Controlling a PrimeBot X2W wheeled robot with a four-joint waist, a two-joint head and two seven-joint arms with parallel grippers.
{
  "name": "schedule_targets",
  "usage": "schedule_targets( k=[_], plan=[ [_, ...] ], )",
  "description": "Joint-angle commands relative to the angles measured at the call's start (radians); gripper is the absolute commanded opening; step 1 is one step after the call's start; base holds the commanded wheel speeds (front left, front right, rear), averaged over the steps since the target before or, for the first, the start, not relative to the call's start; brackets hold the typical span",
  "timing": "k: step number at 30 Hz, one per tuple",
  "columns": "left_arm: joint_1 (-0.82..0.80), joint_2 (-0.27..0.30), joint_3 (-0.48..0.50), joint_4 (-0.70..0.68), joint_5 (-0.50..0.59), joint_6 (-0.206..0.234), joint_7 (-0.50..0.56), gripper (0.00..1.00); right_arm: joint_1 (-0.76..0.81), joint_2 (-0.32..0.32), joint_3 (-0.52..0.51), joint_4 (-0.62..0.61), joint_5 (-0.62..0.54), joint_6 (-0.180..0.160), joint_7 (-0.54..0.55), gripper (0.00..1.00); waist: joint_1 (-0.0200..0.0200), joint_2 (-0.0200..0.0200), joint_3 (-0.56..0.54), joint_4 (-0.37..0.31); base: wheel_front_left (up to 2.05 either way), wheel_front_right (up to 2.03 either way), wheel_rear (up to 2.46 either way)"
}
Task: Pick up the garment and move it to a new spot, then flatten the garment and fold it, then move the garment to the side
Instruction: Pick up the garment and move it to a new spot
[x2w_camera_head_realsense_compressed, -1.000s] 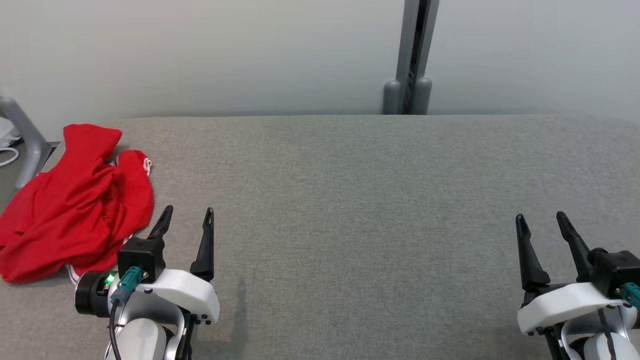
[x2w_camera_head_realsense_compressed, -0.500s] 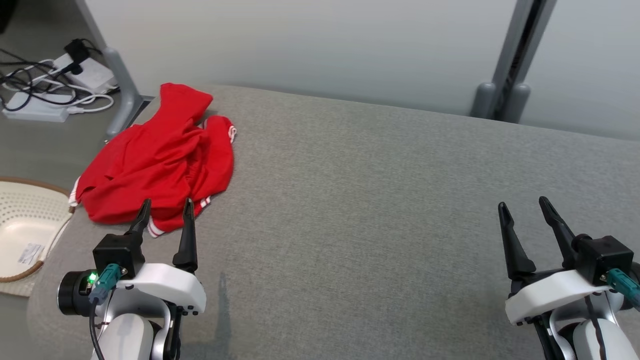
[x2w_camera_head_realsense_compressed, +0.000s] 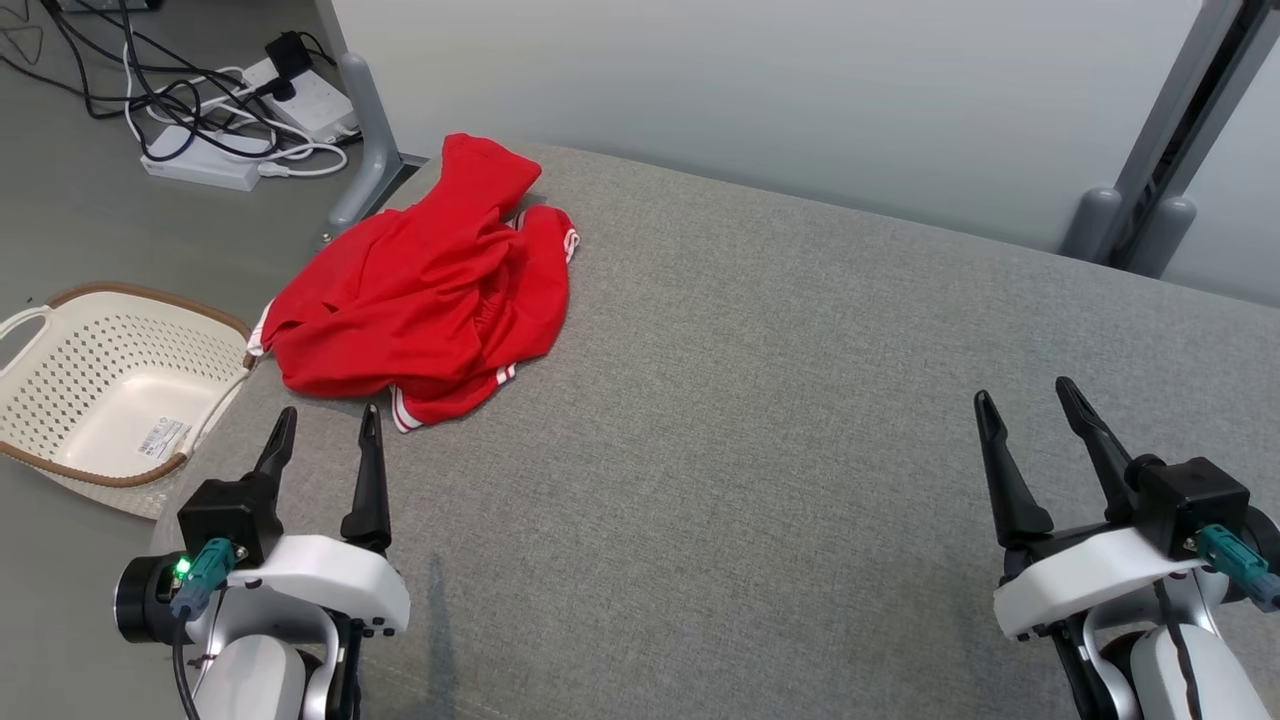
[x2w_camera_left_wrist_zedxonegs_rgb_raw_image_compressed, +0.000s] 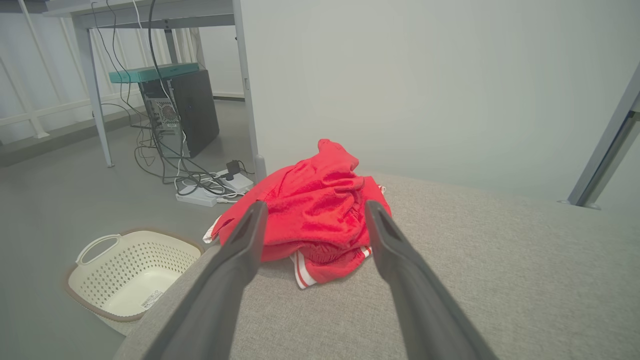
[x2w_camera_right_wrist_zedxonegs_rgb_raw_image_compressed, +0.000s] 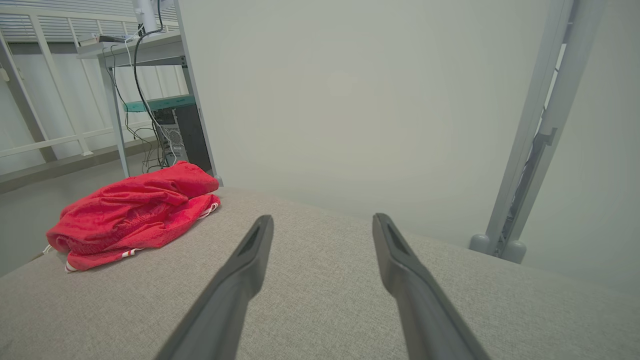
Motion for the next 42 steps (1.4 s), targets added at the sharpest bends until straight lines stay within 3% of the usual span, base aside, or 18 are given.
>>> schedule_targets(
  k=[1,14,25,29,33,42],
  plan=[
    [-0.006,0.003,0.000,0.002,-0.005,0.007,-0.006,1.00,-0.003,-0.004,0.000,-0.002,0.007,0.000,0.002,1.00,0.0000,0.0000,-0.001,0.003,0.00,0.00,0.00],
    [-0.045,-0.003,-0.012,0.003,-0.025,-0.001,-0.002,1.00,-0.007,-0.015,0.008,-0.016,0.018,0.000,0.013,1.00,0.0000,0.0000,0.019,-0.005,0.00,0.00,0.00],
    [-0.307,0.044,-0.026,-0.005,-0.054,-0.064,0.146,1.00,-0.044,-0.042,0.019,-0.064,0.017,0.000,0.045,1.00,0.0000,0.0000,0.127,-0.087,0.00,0.00,0.00],
    [-0.381,0.068,-0.016,0.055,-0.073,-0.082,0.213,1.00,-0.063,-0.053,0.026,-0.078,0.023,0.000,0.050,1.00,0.0000,0.0000,0.175,-0.126,0.00,0.00,0.00],
    [-0.490,0.103,0.011,0.214,-0.109,-0.095,0.302,1.00,-0.098,-0.067,0.035,-0.100,0.028,0.000,0.058,1.00,0.0000,0.0000,0.267,-0.185,0.00,0.00,0.00],
    [-0.603,0.190,0.084,0.500,-0.155,-0.083,0.318,1.00,-0.156,-0.075,0.050,-0.113,0.037,0.000,0.043,1.00,0.0000,0.0000,0.401,-0.268,0.00,0.00,0.00]
  ],
)
